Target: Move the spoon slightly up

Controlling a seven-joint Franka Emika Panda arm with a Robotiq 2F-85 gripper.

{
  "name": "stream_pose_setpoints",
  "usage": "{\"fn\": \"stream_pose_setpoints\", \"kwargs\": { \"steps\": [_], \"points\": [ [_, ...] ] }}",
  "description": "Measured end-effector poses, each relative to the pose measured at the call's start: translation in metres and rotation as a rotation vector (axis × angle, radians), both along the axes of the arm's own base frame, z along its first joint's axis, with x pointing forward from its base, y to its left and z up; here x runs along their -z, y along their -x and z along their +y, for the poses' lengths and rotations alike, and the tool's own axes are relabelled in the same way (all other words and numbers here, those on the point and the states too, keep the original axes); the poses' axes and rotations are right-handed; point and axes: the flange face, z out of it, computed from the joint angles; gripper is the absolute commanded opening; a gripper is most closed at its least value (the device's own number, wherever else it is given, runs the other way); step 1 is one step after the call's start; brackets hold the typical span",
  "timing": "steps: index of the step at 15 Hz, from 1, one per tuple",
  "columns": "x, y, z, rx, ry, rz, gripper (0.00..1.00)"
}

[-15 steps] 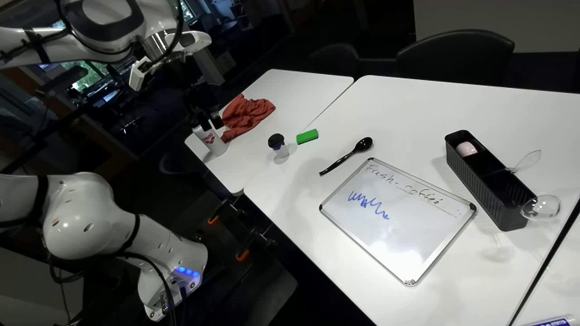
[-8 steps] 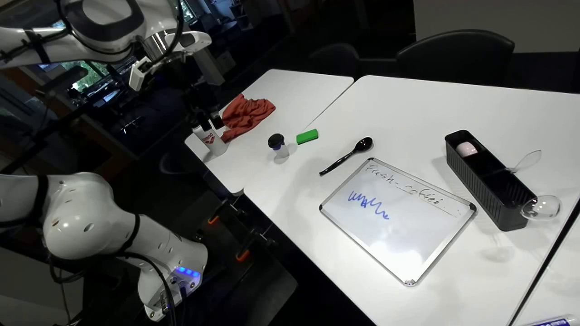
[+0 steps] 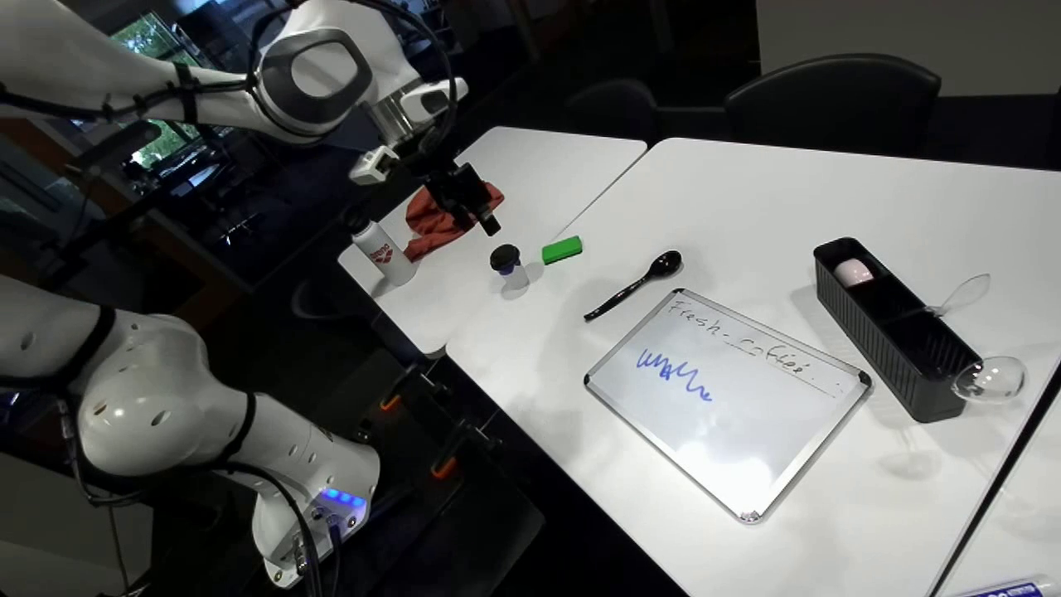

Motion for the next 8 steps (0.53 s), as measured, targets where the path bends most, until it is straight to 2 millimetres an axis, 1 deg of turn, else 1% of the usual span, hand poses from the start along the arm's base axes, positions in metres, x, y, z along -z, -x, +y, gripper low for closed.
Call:
{"fn": "stream_pose_setpoints", "kwargs": {
  "steps": [5, 8],
  "points": [
    [0.084, -0.072, -0.009, 0.065, -0.052, -0.056, 1.00],
    [0.130, -0.105, -0.014, 0.102, -0.048, -0.023, 1.00]
  ]
}}
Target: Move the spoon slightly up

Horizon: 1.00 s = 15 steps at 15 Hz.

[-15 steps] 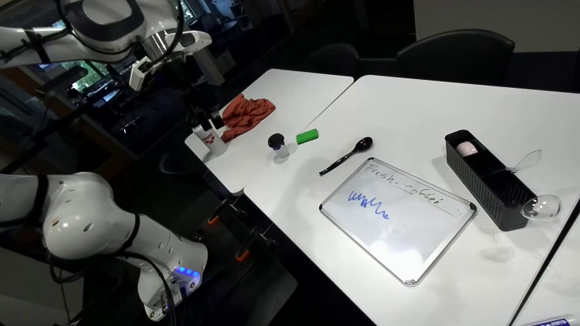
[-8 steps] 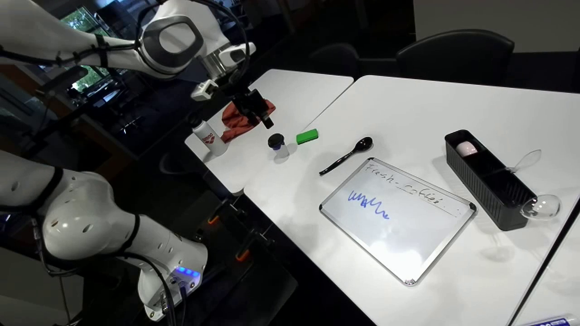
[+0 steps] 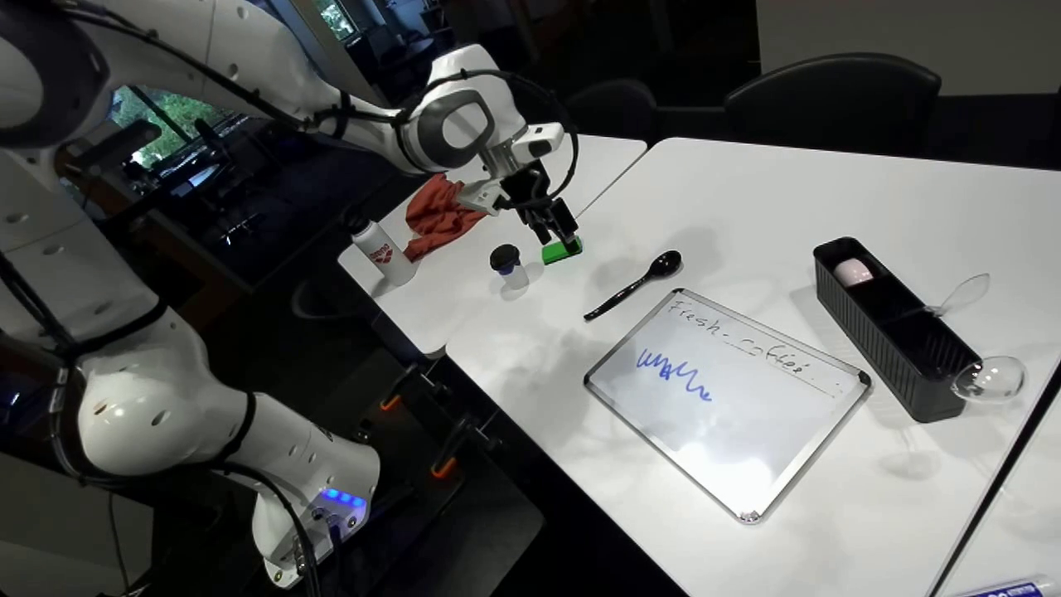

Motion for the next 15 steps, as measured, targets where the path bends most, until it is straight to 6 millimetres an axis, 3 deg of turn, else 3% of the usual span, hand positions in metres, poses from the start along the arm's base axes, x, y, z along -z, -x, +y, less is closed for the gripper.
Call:
{"fn": "stream_pose_setpoints", "kwargs": {
  "steps": [2, 9, 15],
  "points": [
    [0.015, -0.013, 0.000, -0.002, 0.003, 0.017, 1.00],
    [0.021, -0.027, -0.010, 0.045, -0.008, -0.090, 1.00],
    [0.081, -0.035, -0.024, 0.182, -0.081, -0.235, 1.00]
  ]
}}
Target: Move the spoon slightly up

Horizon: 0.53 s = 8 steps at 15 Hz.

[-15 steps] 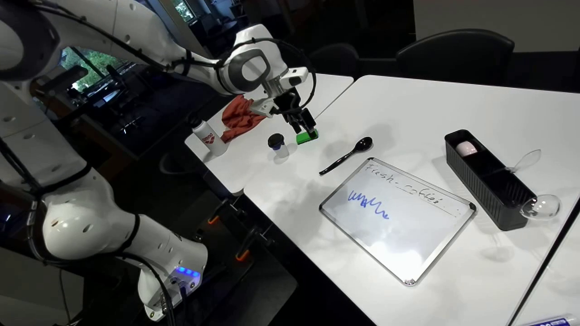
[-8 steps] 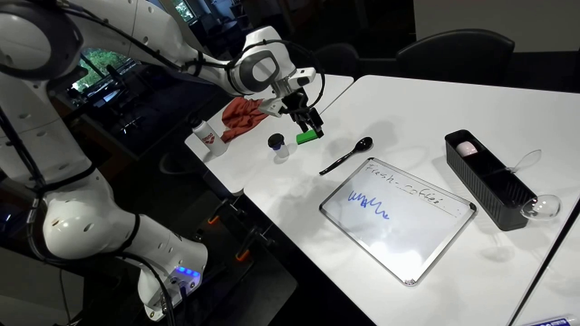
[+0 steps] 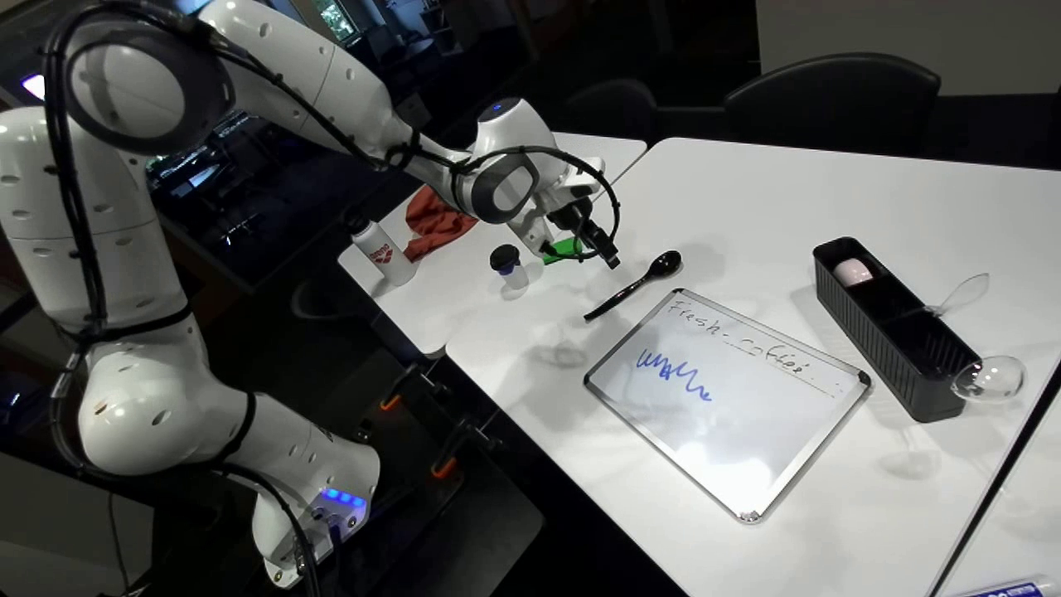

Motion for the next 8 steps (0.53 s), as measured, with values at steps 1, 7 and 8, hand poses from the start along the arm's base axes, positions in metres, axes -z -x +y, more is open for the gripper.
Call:
{"fn": "stream_pose_setpoints", "kwargs": {
  "steps": [1, 7, 8],
  "points": [
    [0.011, 0.000, 0.000, 0.015, -0.006, 0.001, 1.00],
    [0.058, -0.016, 0.003, 0.081, 0.015, 0.021, 1.00],
    [0.064, -0.020, 0.003, 0.091, 0.022, 0.021, 1.00]
  ]
}}
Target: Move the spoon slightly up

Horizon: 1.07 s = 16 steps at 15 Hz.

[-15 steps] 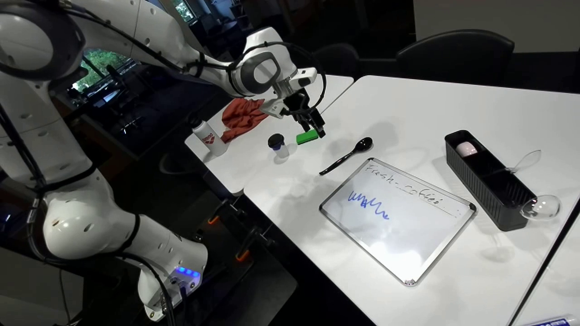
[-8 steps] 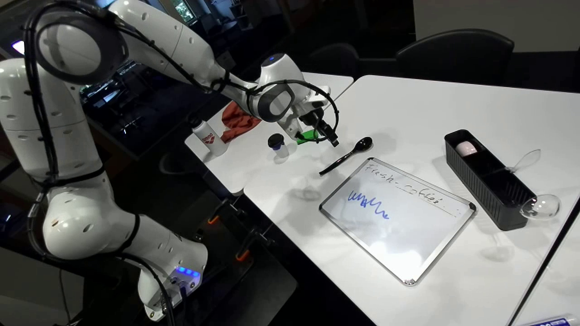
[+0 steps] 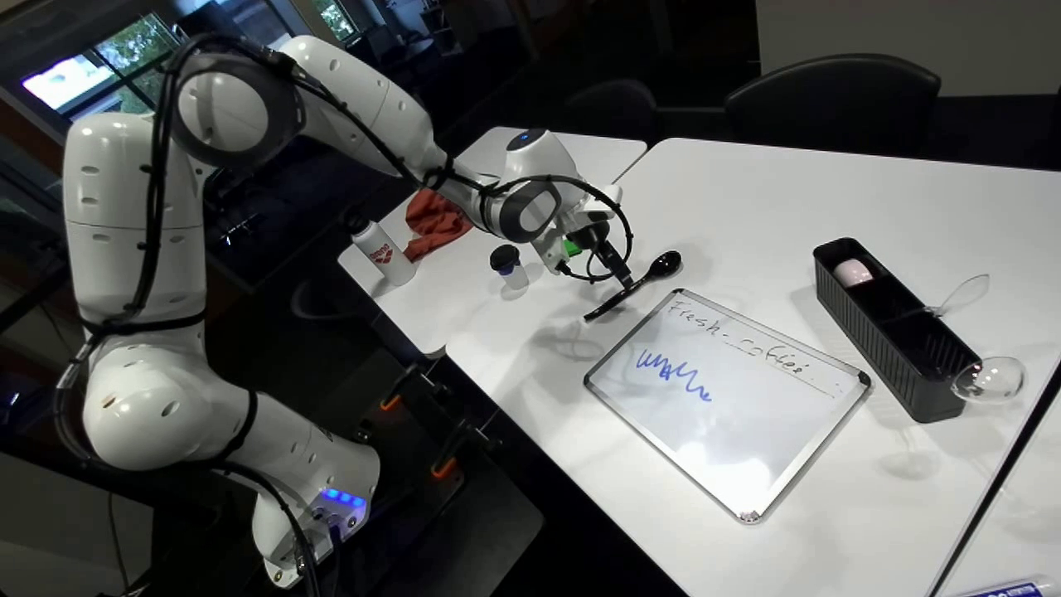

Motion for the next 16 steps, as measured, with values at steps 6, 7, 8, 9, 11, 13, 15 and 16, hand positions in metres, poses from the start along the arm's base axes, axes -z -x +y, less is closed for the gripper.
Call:
{"fn": "stream_pose_setpoints", "kwargs": {
  "steps": [6, 7, 8, 9, 11, 13, 15, 16],
  "points": [
    [0.036, -0.021, -0.001, 0.042, 0.010, -0.007, 0.75],
    [0.041, -0.024, -0.002, 0.049, 0.010, -0.008, 0.74],
    [0.046, -0.026, -0.003, 0.053, 0.011, -0.009, 0.66],
    [0.050, -0.028, -0.004, 0.056, 0.011, -0.010, 0.59],
    [0.056, -0.031, -0.006, 0.062, 0.011, -0.012, 0.43],
    [0.060, -0.034, -0.006, 0.065, 0.011, -0.015, 0.26],
    [0.062, -0.037, -0.006, 0.065, 0.011, -0.019, 0.12],
    [0.062, -0.038, -0.006, 0.064, 0.011, -0.022, 0.03]
  ]
}}
